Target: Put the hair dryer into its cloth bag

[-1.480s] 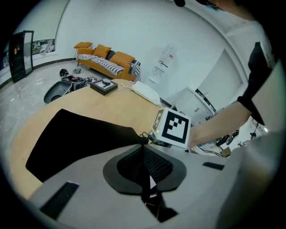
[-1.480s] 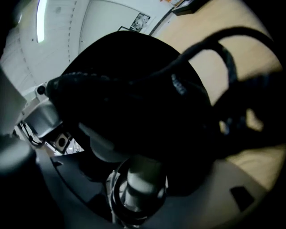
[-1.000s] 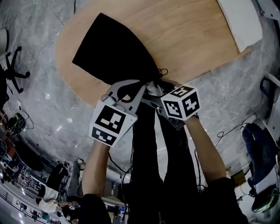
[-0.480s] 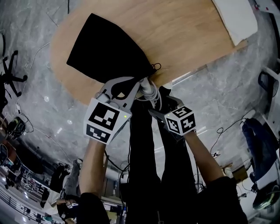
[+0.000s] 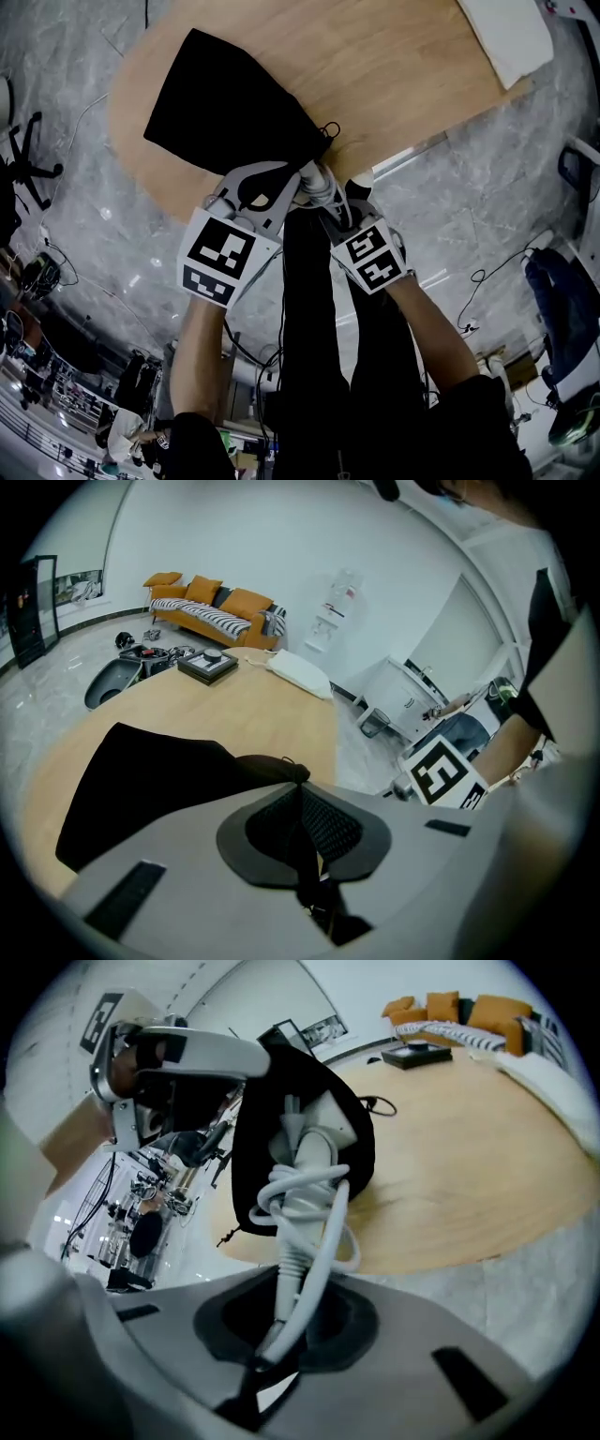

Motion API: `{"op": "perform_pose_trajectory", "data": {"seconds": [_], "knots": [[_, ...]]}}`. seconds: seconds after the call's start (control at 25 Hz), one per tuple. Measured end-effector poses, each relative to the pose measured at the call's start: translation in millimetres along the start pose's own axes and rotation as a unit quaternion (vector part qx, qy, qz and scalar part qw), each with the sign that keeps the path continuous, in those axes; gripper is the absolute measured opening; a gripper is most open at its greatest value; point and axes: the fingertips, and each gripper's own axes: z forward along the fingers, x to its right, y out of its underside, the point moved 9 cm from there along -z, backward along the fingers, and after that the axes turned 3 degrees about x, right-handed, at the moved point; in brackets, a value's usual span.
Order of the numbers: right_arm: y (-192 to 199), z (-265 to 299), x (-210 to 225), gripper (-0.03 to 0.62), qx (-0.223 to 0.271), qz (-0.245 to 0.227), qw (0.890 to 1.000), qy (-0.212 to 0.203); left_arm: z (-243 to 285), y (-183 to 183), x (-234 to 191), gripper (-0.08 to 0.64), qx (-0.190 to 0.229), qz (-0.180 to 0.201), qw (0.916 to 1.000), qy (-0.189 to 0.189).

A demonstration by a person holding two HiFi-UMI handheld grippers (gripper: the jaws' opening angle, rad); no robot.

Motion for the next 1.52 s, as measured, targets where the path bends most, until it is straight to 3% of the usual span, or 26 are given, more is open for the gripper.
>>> {"op": "perform_pose_trajectory", "data": {"seconds": [0.16,0.32,0.48,0.64,0.84,0.96,1.0,1.04,1.12,1.32,1.52], "knots": [[-20.1,-18.5,-1.6,0.052,0.006,-0.053,0.999,0.012,-1.0,-0.6,1.6,0.023,0.003,0.004,1.0,0.001],[-33.5,-17.8,-2.0,0.052,0.02,-0.054,0.998,-0.011,-0.3,-2.4,5.2,0.023,0.011,0.004,0.9999,0.006],[-49.6,-18.0,-5.0,0.05,0.071,-0.061,0.995,-0.031,-0.2,-8.1,7.4,0.023,0.019,0.006,0.9998,0.01],[-58.2,-15.7,-5.7,0.049,0.104,-0.085,0.991,-0.014,-6.6,-9.5,-0.9,0.023,0.024,-0.004,0.9997,-0.006],[-49.8,0.6,11.3,0.049,0.051,-0.061,0.997,-0.025,-9.2,-1.4,-12.3,0.023,-0.002,-0.001,0.9992,-0.039],[-42.6,11.6,17.7,0.052,-0.018,-0.076,0.996,-0.035,-4.9,3.3,-13.5,0.023,-0.017,0.005,0.9986,-0.049],[-39.7,15.6,18.9,0.063,-0.042,-0.08,0.995,-0.038,-2.9,5.2,-13.1,0.023,-0.023,0.008,0.9984,-0.051],[-37.8,18.7,19.8,0.12,-0.057,-0.083,0.994,-0.037,-1.0,7.1,-12.1,0.023,-0.028,0.012,0.9982,-0.051],[-39.4,20.1,22.6,0.223,-0.06,-0.081,0.995,-0.02,2.0,10.0,-10.4,0.023,-0.036,0.023,0.9975,-0.056],[-55.1,22.3,30.2,0.304,-0.037,-0.101,0.992,0.066,5.4,15.8,-13.3,0.023,-0.046,0.033,0.9962,-0.066],[-59.2,33.6,24.8,0.291,-0.072,-0.201,0.964,0.158,4.3,15.0,-17.9,0.023,-0.036,0.012,0.9972,-0.065]]}}
